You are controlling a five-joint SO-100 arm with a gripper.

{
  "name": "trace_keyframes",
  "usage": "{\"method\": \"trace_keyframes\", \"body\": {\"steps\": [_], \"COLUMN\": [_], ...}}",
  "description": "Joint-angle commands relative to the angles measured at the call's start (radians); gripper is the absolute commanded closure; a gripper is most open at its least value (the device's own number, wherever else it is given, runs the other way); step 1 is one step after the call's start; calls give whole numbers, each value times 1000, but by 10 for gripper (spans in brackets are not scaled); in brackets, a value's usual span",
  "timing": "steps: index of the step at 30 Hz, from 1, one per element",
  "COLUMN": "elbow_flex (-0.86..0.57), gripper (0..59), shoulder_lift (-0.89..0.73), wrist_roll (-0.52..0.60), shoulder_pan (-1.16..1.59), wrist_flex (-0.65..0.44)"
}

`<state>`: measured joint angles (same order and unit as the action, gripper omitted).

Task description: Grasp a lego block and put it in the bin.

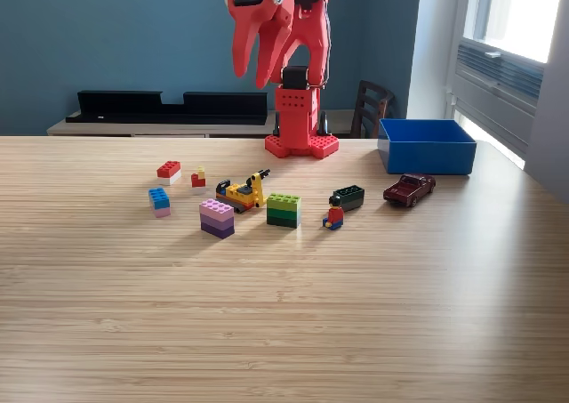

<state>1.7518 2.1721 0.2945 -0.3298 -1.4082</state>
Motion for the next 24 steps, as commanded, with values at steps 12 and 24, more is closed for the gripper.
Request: {"method": "trace_keyframes", "body": {"steps": [12, 24], "elbow_flex": [-291, -476], "gripper": [384, 390], "shoulder_lift": [-445, -755], "wrist_roll": [112, 109], "shoulder_pan": [-135, -104], "wrist_flex": [118, 104]}}
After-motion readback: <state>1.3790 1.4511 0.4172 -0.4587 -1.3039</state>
